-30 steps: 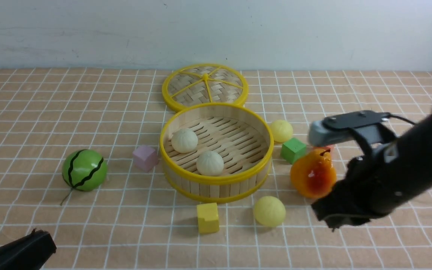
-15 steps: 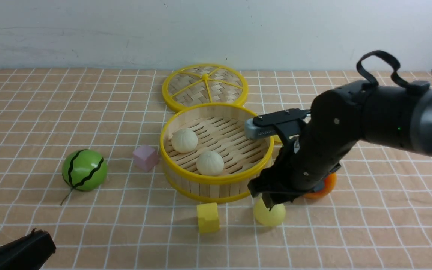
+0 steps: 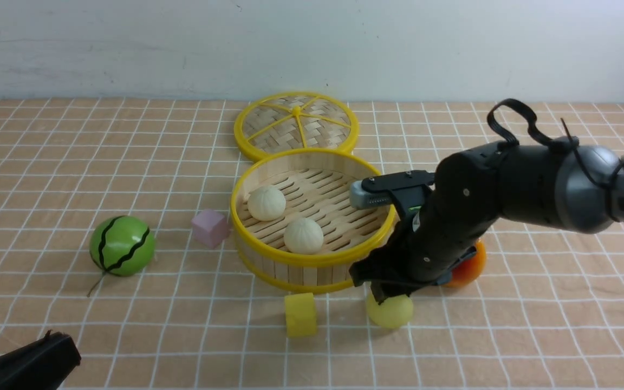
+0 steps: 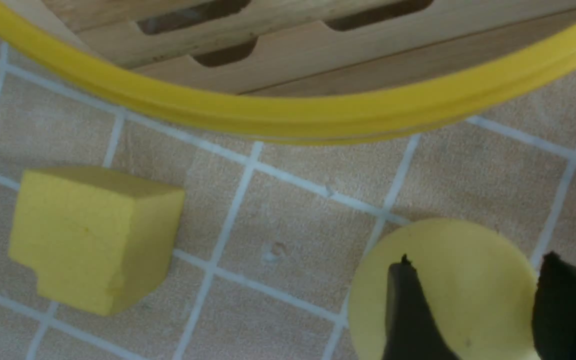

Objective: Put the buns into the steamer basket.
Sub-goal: Use the right arm to grab a steamed stuffed bun, then use the right arm to put the steamed stuffed bun into the steamer

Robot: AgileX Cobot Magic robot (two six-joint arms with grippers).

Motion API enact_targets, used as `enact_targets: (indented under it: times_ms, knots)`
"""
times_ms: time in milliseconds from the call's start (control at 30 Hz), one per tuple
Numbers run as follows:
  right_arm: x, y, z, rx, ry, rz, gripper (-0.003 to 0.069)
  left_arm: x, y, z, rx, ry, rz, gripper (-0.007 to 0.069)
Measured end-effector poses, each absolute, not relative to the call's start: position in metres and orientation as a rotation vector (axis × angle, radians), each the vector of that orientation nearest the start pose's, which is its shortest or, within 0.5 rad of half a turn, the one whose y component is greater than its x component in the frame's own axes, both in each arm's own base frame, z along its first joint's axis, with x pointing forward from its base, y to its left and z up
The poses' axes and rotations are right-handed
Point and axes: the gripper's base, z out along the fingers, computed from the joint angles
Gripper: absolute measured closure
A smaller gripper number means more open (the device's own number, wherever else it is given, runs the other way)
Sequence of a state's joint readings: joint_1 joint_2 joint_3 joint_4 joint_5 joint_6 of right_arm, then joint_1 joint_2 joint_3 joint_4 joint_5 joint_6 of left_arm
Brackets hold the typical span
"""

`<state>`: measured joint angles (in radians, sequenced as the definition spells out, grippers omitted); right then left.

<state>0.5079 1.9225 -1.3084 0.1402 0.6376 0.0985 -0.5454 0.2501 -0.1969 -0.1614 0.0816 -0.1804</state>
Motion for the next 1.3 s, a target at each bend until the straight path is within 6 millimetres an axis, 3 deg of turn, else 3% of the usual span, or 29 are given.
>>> enact_targets:
  times_ms: [100, 333, 467, 600, 733, 800, 933, 1000, 1133, 1200, 1300]
  knots:
    - [0.344, 0.200, 0.184, -0.437, 2.734, 0.310, 0.0396, 0.065, -0.041, 0.256, 0.180, 1.652, -0.690, 0.0620]
    - [0.342, 0.199, 0.186, -0.497, 2.735, 0.297, 0.0652, 0.065, -0.041, 0.256, 0.180, 1.652, -0.690, 0.0615]
    - [0.334, 0.196, 0.203, -0.522, 2.743, 0.303, 0.0656, 0.065, -0.041, 0.256, 0.180, 1.652, -0.690, 0.0612]
    - [0.327, 0.194, 0.260, -0.523, 2.634, 0.365, 0.0654, 0.065, -0.041, 0.256, 0.180, 1.652, -0.690, 0.0606]
    - [0.342, 0.202, 0.292, -0.520, 2.477, 0.399, 0.0651, 0.065, -0.041, 0.256, 0.180, 1.652, -0.690, 0.0607]
    - [0.352, 0.207, 0.297, -0.518, 2.429, 0.406, 0.0651, 0.065, -0.041, 0.256, 0.180, 1.652, -0.690, 0.0604]
    - [0.378, 0.220, 0.283, -0.524, 2.408, 0.386, 0.0650, 0.065, -0.041, 0.256, 0.180, 1.652, -0.690, 0.0597]
    - [0.397, 0.228, 0.262, -0.533, 2.432, 0.350, 0.0642, 0.065, -0.041, 0.256, 0.180, 1.652, -0.690, 0.0596]
    - [0.413, 0.234, 0.234, -0.518, 2.478, 0.309, 0.0609, 0.065, -0.041, 0.256, 0.180, 1.652, -0.690, 0.0596]
    - [0.416, 0.235, 0.222, -0.519, 2.504, 0.285, 0.0565, 0.065, -0.041, 0.256, 0.180, 1.652, -0.690, 0.0596]
    - [0.416, 0.235, 0.216, -0.522, 2.533, 0.266, 0.0400, 0.065, -0.041, 0.256, 0.180, 1.652, -0.690, 0.0591]
